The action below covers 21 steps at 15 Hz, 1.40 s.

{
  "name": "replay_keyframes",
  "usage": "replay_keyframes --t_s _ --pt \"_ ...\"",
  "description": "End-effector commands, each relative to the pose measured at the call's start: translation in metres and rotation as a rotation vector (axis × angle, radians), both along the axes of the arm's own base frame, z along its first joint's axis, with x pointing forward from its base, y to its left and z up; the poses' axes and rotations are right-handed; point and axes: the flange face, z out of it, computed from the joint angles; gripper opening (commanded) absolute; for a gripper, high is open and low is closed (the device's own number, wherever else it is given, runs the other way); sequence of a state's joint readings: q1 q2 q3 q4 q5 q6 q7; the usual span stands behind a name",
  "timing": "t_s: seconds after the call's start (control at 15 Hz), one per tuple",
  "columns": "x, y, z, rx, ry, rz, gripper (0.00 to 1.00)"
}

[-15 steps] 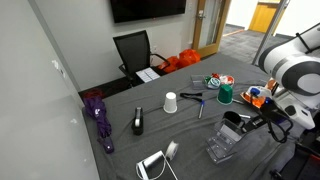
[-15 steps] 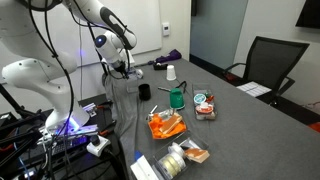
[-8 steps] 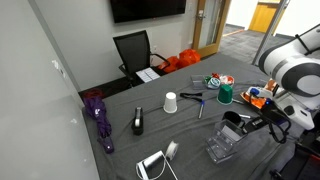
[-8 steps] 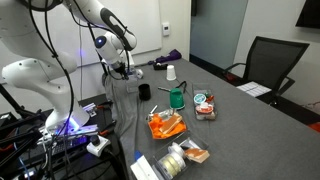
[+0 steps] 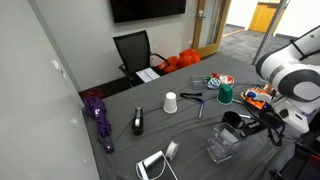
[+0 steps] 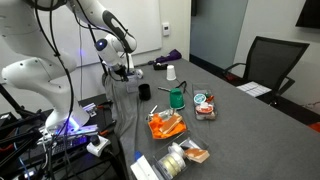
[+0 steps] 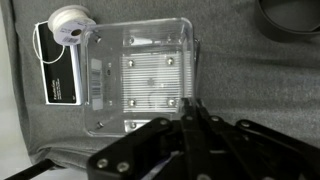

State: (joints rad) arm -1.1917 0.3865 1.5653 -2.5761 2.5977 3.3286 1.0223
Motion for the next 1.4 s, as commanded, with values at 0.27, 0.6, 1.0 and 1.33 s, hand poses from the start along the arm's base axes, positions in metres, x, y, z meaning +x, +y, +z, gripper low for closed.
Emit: replay_keyframes --t_s 0.27,0.6,1.0,1.33 --pt "0.000 0.003 -0.011 -0.055 -0.014 -0.087 0.01" --pt "-0.007 0.008 -0.016 -0.088 0.003 -0.100 0.01" --pt "-0.013 0.014 -0.015 -0.142 -0.037 -0.076 0.32" --pt "-0.013 0.021 -0.010 -0.149 -0.087 -0.065 0.66"
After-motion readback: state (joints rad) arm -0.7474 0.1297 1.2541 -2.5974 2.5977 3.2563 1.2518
